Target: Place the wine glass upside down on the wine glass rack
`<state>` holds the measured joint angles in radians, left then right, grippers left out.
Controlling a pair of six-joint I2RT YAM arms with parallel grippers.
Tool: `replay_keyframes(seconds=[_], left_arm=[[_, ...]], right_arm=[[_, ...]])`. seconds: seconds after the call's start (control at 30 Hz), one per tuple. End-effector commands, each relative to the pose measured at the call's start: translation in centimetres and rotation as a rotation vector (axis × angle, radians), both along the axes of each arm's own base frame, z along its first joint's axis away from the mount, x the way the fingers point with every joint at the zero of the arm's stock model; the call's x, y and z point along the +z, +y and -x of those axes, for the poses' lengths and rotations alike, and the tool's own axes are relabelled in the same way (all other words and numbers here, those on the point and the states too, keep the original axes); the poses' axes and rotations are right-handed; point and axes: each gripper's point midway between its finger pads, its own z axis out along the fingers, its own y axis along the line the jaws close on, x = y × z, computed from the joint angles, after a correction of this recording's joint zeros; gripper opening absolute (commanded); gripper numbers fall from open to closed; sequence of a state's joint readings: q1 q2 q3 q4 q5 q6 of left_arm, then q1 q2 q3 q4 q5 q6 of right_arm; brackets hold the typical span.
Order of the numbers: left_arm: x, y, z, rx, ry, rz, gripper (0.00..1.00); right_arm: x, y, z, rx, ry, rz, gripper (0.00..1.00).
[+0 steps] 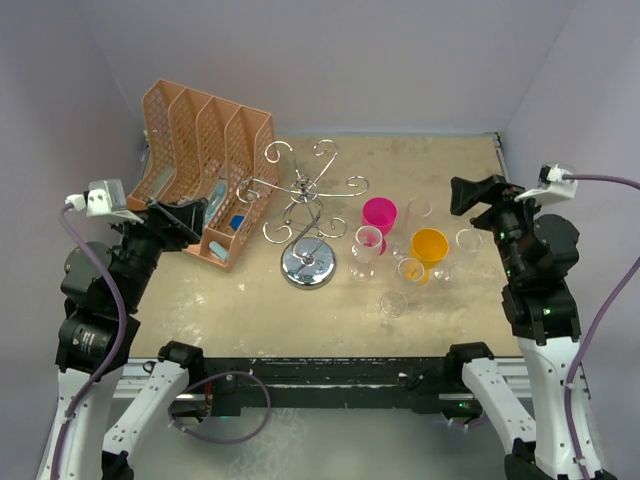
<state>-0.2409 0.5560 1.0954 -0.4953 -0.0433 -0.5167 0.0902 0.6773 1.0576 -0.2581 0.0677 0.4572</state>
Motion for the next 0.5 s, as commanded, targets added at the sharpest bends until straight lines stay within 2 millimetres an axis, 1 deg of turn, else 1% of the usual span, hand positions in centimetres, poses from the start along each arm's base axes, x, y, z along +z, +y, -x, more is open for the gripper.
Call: replay_keyframes(seconds=[0.0,0.2,0.33,0.4,0.47], left_arm=[[1.8,-0.6,0.3,-0.037,-0.068,0.048,0.69],[2.0,-0.5,1.1,-0.039,-0.062,0.09,0.69],[2.0,0.2,1.8,0.004,-0.043,0.157,0.69],[2.0,0.6,2.0,0.025,-0.034,0.182,0.69],[2.0,0.8,1.9,0.039,-0.025,0.208,0.69]], right_arm=[[0.1,0.6,0.5,0.042,-0.005,0.018,0.92],[-0.7,0.9,0.7,0.061,0.029,0.022,0.92],[-2.1,1.0,0.6,0.067,0.083,0.023,0.89],[-2.8,0.8,0.3,0.055,0.119,0.025,0.86],[-3.5,0.1,-0.2,0.014,0.152,0.03,0.84]])
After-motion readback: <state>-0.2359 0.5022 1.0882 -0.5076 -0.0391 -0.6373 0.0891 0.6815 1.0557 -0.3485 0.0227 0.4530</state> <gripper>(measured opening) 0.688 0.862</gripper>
